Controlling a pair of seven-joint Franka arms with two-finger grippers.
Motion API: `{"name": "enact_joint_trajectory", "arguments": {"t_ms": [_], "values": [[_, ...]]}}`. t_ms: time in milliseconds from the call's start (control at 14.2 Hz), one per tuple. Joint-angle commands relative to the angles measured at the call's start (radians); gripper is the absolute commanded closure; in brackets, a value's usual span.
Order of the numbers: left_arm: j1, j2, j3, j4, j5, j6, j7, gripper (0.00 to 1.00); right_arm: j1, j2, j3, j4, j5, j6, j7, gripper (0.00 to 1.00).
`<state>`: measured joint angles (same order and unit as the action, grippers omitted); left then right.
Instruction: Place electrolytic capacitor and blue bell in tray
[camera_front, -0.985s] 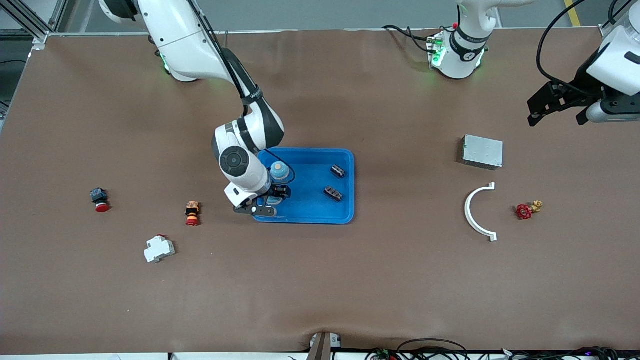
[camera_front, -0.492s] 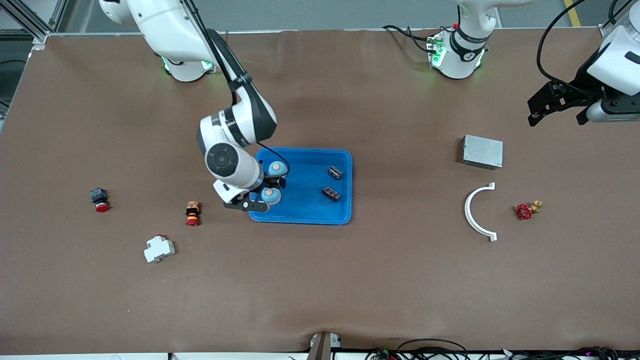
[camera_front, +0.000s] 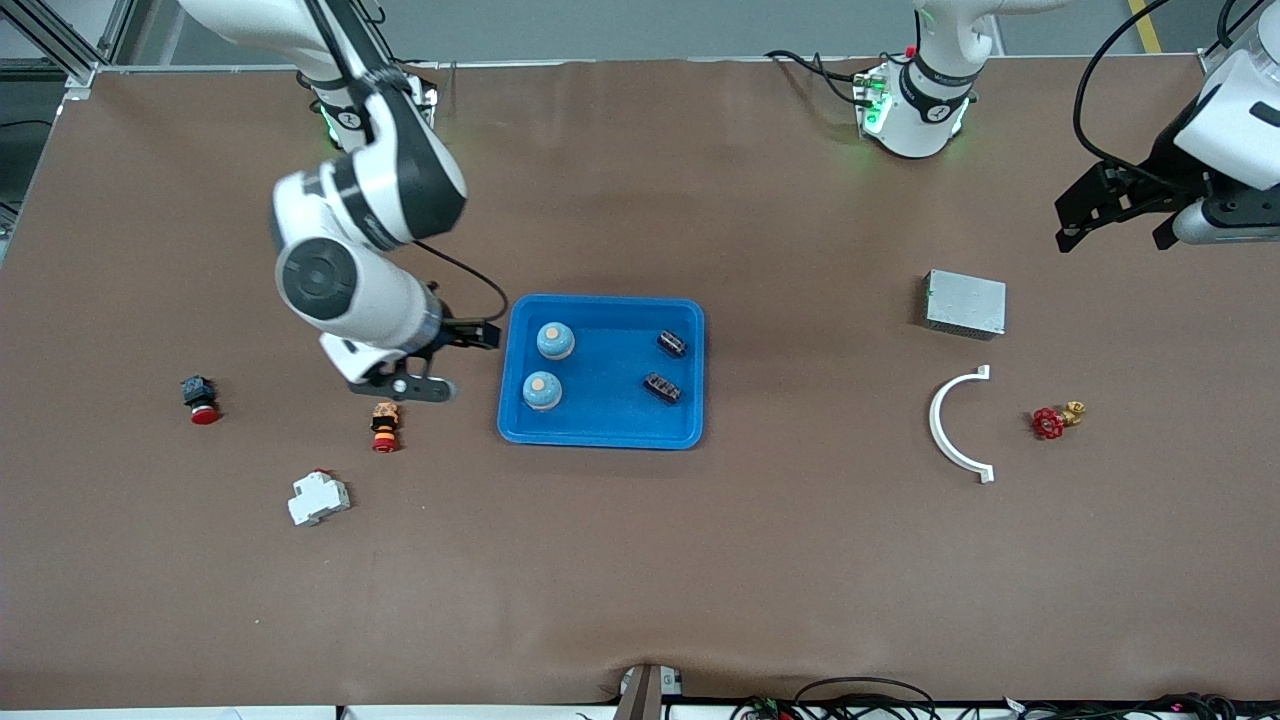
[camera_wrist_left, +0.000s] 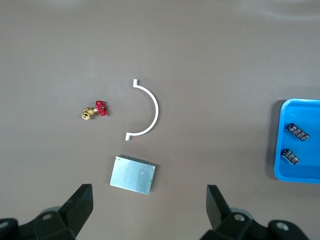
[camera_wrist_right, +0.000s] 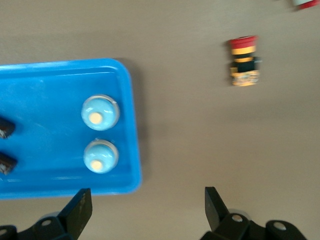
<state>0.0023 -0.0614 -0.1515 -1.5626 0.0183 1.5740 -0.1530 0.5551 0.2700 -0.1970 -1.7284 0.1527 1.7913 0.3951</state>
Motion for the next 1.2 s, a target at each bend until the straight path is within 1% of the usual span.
{"name": "enact_joint_trajectory", "arguments": {"t_ms": [0, 141, 352, 633, 774, 915, 985, 1126], "values": [[0.005, -0.008, -0.005, 0.007, -0.012, -0.015, 0.004, 0.00, -0.098, -0.122, 0.014, -0.033, -0.024, -0.099, -0.129, 0.00], [0.005, -0.008, -0.005, 0.007, -0.012, -0.015, 0.004, 0.00, -0.182, -0.166, 0.014, -0.034, -0.024, -0.147, -0.240, 0.00], [0.005, -0.005, -0.005, 0.007, -0.012, -0.015, 0.004, 0.00, -0.276, -0.225, 0.014, -0.065, -0.030, -0.162, -0.346, 0.00], [0.004, -0.002, -0.005, 0.009, -0.014, -0.014, 0.004, 0.00, -0.375, -0.275, 0.014, -0.071, -0.053, -0.141, -0.351, 0.00], [0.004, -0.002, -0.005, 0.009, -0.012, -0.014, 0.006, 0.00, -0.421, -0.299, 0.014, -0.074, -0.079, -0.093, -0.349, 0.00], [0.005, -0.003, -0.005, 0.009, -0.012, -0.014, 0.012, 0.00, -0.466, -0.321, 0.014, -0.076, -0.079, -0.067, -0.349, 0.00], [0.005, -0.003, -0.005, 0.009, -0.012, -0.014, 0.015, 0.00, -0.483, -0.327, 0.014, -0.079, -0.081, -0.052, -0.349, 0.00], [0.005, -0.002, -0.005, 0.009, -0.012, -0.014, 0.023, 0.00, -0.474, -0.324, 0.021, -0.089, -0.091, -0.003, -0.343, 0.00]]}}
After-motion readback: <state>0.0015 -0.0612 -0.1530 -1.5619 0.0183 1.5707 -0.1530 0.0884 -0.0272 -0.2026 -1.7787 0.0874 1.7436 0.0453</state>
